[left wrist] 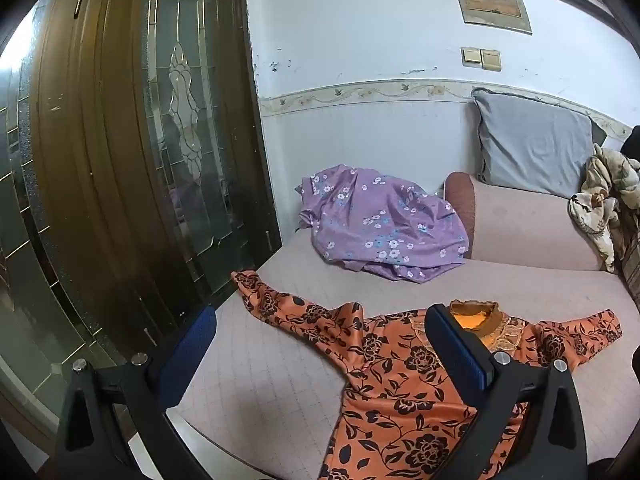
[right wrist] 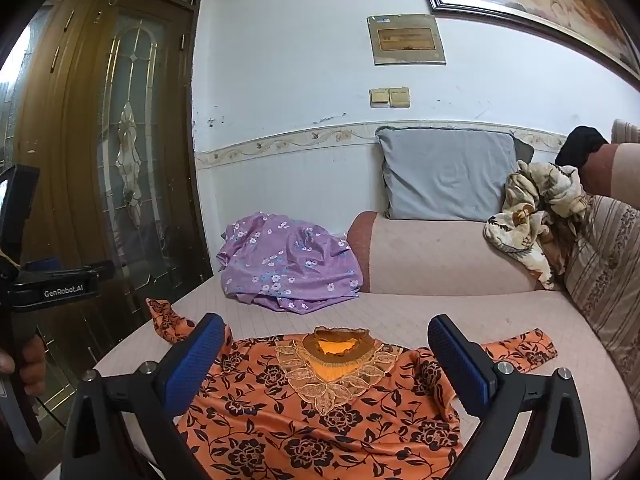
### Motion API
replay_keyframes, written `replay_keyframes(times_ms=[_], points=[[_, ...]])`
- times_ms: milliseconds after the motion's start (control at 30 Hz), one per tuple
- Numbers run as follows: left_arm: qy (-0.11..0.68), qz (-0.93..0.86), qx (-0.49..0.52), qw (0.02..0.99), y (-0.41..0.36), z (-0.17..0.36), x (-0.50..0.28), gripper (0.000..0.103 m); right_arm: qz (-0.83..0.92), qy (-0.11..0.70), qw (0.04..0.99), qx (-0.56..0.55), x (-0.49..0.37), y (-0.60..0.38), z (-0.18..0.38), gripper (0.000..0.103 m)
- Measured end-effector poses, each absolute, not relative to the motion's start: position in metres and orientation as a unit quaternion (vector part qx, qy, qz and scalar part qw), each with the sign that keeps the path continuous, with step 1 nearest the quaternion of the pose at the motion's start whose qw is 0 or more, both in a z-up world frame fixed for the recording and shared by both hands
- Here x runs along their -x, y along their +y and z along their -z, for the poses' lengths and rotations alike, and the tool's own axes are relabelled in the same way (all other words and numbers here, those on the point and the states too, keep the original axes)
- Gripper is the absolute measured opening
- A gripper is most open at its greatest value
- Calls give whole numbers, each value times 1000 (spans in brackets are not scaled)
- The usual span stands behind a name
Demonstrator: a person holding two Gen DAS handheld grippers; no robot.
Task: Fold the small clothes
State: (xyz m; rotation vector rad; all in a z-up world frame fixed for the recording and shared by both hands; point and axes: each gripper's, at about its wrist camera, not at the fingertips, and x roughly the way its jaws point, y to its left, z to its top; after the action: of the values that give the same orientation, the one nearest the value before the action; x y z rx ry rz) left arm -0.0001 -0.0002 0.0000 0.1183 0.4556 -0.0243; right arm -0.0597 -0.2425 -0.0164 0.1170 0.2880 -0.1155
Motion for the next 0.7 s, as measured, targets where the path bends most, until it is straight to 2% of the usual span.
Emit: replay_keyframes(times_ms=[700], points=[[232,25,-68,970,-4,7,-4,103,75,161,982,-69,55,-251,29,103]])
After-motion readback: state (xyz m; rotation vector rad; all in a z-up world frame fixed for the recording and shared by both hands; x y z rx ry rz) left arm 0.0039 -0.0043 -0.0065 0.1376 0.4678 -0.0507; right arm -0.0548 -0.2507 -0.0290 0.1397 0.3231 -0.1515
